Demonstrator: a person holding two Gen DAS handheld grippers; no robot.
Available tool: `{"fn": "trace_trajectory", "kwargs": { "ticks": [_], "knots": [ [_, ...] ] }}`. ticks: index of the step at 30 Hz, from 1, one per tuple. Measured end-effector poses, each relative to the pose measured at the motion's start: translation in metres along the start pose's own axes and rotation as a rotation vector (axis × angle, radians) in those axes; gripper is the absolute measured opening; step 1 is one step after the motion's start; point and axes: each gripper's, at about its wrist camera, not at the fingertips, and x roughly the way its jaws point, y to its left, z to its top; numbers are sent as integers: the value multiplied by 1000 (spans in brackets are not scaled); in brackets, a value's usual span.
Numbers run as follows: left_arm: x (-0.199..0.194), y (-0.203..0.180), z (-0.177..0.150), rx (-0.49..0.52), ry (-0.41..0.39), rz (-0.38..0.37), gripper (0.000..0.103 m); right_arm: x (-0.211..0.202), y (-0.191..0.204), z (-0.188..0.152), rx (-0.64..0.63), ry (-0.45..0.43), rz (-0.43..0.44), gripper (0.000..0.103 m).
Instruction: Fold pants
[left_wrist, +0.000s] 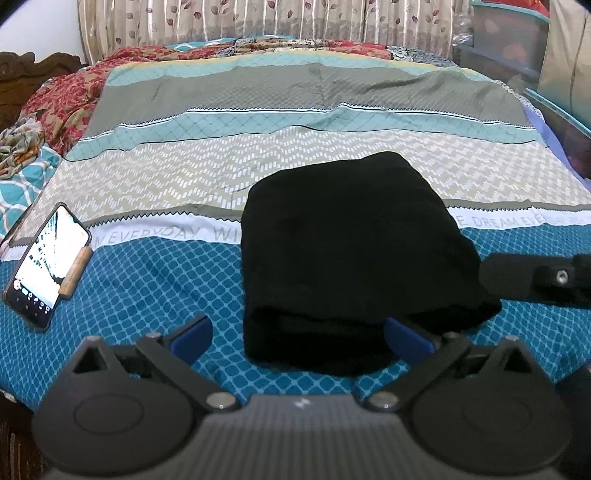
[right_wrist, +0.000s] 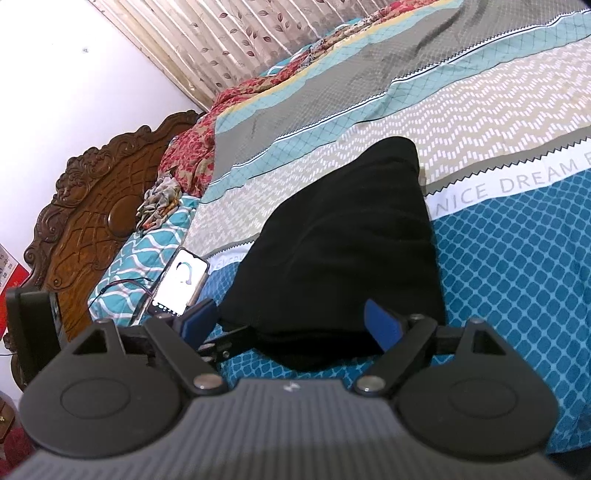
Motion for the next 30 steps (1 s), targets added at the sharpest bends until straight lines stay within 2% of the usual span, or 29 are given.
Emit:
{"fn": "trace_trajectory", "kwargs": {
  "ticks": [5, 10, 30],
  "knots": [
    [0, -4, -3, 9, 10, 18, 103, 0, 1, 0, -6, 1, 3, 89],
    [0, -4, -3, 1, 10, -6, 103, -1, 1, 0, -5, 2, 3, 89],
    [0, -5, -4, -6, 56, -14, 103, -7, 3, -1, -3, 1, 6, 89]
  ]
}}
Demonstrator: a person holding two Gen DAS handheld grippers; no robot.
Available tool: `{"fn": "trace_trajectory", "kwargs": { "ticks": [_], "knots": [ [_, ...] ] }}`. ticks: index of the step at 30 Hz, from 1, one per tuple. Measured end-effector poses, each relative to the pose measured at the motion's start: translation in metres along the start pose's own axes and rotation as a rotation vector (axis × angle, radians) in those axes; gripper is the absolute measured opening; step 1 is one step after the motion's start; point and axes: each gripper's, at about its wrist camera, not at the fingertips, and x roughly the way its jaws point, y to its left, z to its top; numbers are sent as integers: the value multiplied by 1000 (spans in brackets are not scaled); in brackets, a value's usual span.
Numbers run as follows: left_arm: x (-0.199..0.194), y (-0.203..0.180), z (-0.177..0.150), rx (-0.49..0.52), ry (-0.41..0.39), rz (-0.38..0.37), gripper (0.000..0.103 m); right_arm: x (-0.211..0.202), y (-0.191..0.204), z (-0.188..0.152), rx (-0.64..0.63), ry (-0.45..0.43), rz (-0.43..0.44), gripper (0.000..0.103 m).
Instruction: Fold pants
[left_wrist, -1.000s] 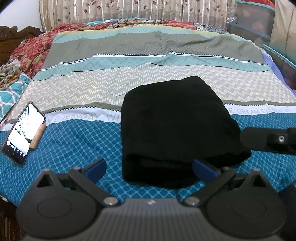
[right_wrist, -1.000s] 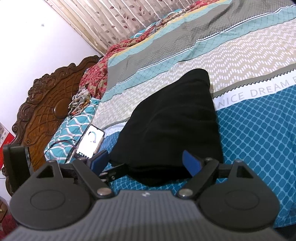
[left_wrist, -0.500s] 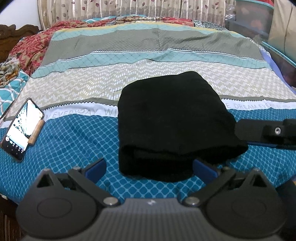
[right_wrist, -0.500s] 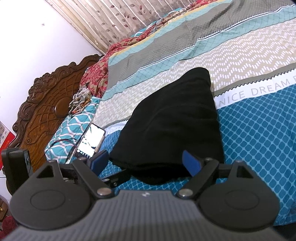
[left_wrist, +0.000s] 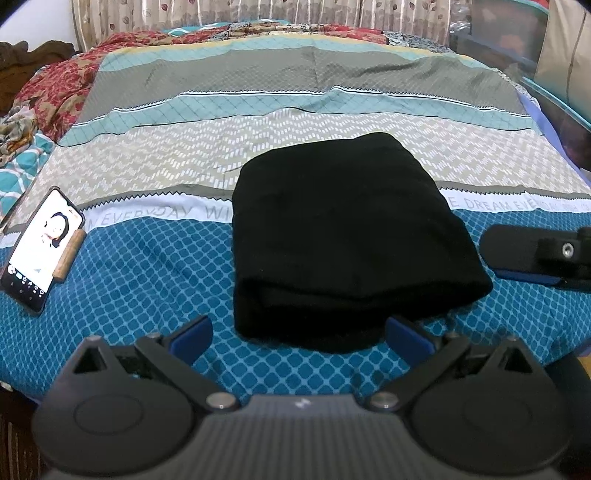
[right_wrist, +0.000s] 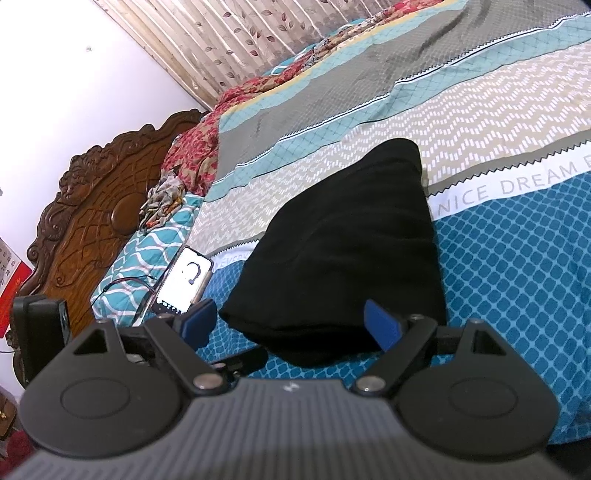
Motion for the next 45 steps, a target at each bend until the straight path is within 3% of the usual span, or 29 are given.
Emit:
{"fn": "trace_trajectory", "kwargs": {
  "ticks": [20, 29, 45],
  "knots": [
    [13, -2, 1, 22, 54, -7, 103, -1, -7, 3, 16, -11, 5, 89],
    [13, -4, 6, 50, 47, -34, 103, -13, -22, 10, 55, -66, 7, 89],
    [7, 9, 14, 14, 23, -81, 103, -28, -44, 27, 122, -138, -69, 89]
  ]
}}
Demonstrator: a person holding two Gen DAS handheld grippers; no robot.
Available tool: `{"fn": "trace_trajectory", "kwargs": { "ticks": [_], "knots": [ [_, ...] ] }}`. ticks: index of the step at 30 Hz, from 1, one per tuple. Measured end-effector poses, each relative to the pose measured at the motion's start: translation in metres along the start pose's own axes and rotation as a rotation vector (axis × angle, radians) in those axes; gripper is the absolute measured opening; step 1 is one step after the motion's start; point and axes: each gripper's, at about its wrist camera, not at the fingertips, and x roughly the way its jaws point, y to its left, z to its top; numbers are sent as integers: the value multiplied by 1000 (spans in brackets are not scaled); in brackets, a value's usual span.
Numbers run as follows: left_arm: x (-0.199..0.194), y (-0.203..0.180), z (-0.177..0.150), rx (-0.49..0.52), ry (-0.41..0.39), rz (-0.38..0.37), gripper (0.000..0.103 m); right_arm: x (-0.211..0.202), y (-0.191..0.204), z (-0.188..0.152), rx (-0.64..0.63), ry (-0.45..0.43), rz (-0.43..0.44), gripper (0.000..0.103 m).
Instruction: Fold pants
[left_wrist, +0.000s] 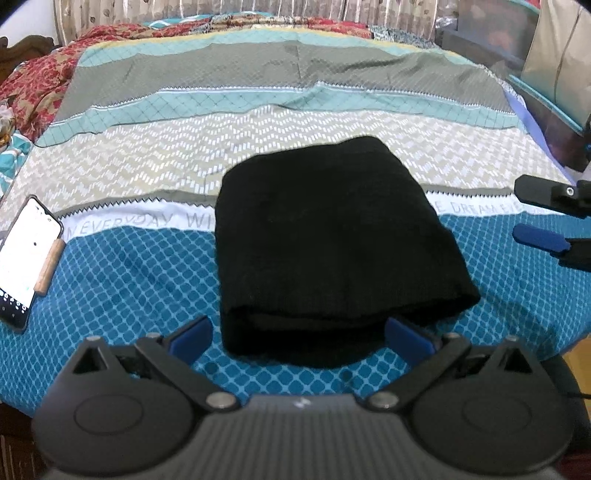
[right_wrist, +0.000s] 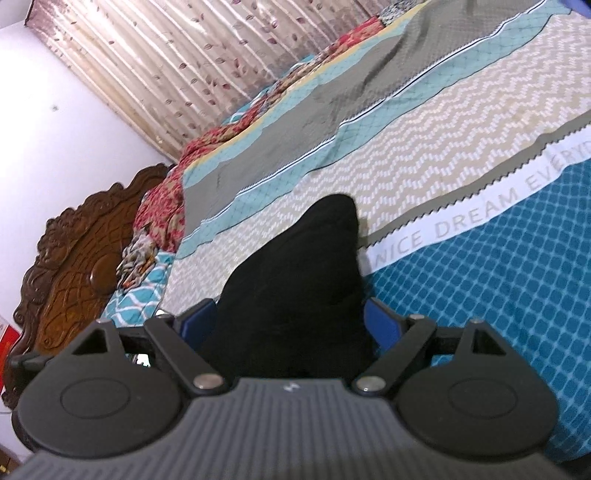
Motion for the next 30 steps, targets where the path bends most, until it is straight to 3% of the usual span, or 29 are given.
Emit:
{"fn": "trace_trajectory", "kwargs": {
  "ticks": [8, 13, 22, 27, 30],
  "knots": [
    [-2, 21, 7, -38, -24, 15, 103, 2, -5, 9, 14, -23, -31, 89],
    [3, 38, 8, -75, -16, 34, 103, 9, -6, 10, 16, -7, -42, 89],
    [3, 79, 13, -175, -24, 0, 103, 19, -8, 13, 16, 21, -58, 89],
    [6, 105, 25, -220, -29, 29, 103, 25, -8, 16, -6, 44, -70, 89],
    [13, 114, 32, -244, -18, -16, 103, 30, -10, 17, -9, 56, -73, 89]
  ]
}}
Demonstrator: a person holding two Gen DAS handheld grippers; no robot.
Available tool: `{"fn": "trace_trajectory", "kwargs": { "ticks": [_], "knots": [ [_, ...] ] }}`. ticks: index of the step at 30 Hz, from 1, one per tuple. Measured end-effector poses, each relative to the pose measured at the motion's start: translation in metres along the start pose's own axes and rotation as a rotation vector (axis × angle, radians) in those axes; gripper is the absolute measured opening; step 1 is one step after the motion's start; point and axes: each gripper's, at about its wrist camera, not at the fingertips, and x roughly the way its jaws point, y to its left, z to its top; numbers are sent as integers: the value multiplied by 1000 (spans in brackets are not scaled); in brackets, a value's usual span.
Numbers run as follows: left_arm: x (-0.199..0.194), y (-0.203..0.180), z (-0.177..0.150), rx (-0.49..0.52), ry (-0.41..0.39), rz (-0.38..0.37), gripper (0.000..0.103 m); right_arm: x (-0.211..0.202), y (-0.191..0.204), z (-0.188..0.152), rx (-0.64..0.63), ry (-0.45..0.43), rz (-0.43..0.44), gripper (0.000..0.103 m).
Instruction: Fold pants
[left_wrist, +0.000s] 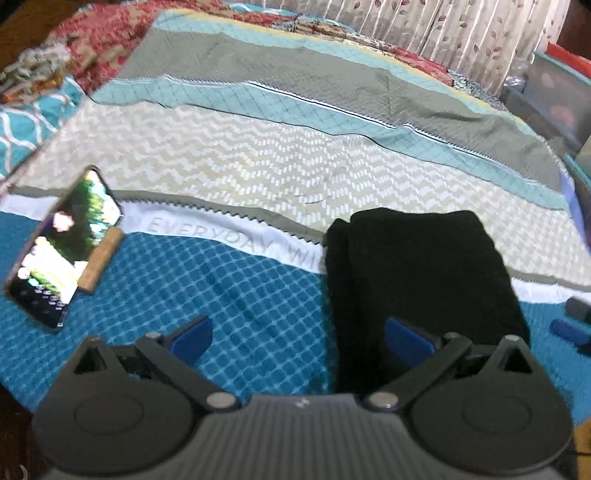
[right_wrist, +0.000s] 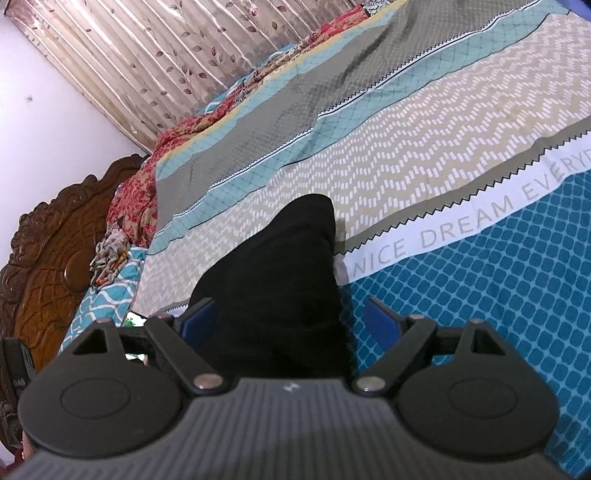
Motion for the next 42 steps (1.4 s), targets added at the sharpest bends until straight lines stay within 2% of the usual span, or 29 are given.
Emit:
{"fn": "trace_trajectory", "kwargs": {
  "ticks": [5, 12, 21, 30, 37, 42],
  "knots": [
    [30, 5, 7, -78, 80, -130, 103, 13, -2, 0, -1, 35, -1, 89],
    [77, -3, 6, -136, 175, -197, 103, 33, -2, 2, -21, 99, 7, 89],
    [109, -6, 3, -222, 263, -355, 103, 56, -9, 1, 22, 172, 37, 89],
    [118, -15, -5, -200, 234, -354, 103, 63, -26, -7, 172, 217, 96, 98],
    [115, -18, -10, -191, 192, -336, 103, 57, -24, -13, 176, 189, 80, 103],
    [110, -18, -18, -189, 150, -336, 103, 53, -25, -21, 168, 150, 93, 103]
  ]
}}
